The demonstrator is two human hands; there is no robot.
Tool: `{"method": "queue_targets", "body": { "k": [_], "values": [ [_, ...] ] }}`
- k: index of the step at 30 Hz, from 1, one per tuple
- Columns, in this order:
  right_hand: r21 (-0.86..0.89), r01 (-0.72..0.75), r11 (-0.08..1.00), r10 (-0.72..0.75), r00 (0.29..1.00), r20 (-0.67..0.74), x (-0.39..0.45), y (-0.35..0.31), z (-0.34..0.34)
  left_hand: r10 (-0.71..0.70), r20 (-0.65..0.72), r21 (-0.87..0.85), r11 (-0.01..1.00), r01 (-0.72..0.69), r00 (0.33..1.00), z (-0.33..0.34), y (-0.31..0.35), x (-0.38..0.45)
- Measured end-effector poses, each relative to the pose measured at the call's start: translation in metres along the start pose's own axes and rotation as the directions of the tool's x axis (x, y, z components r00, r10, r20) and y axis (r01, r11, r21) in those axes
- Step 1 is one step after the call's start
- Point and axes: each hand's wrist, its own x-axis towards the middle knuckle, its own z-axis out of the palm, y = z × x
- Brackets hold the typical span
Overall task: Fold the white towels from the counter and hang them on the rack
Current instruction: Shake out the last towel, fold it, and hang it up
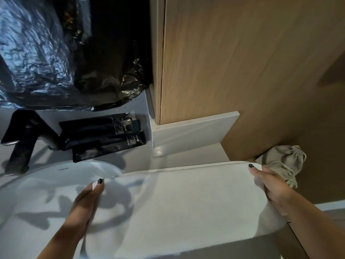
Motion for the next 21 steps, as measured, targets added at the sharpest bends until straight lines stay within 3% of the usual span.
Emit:
{"method": "queue_targets", "body": {
  "k": [4, 9, 15, 21],
  "values": [
    [0.062, 0.050, 0.997, -0.051, 0.999, 0.008, 0.002, -0.007, -0.004, 0.131, -0.088, 0.006, 0.991, -0.131, 0.987, 0.002, 0.016, -0.006],
    [0.127, 0.143, 0.981, -0.144, 0.990, -0.005, -0.020, -0.021, -0.012, 0.117, -0.058, 0.021, 0.993, -0.115, 0.991, -0.003, 0.039, -0.027],
    [0.066, 0.238, 0.969, -0.229, 0.966, -0.119, -0.068, -0.043, -0.036, 0.086, -0.088, -0.135, 0.986, -0.098, 0.992, -0.006, 0.068, -0.071],
    [0.014, 0.361, 0.933, -0.353, 0.920, -0.172, -0.118, -0.063, -0.058, 0.266, -0.153, -0.295, 0.907, -0.301, 0.952, -0.004, 0.086, -0.118]
  ]
}}
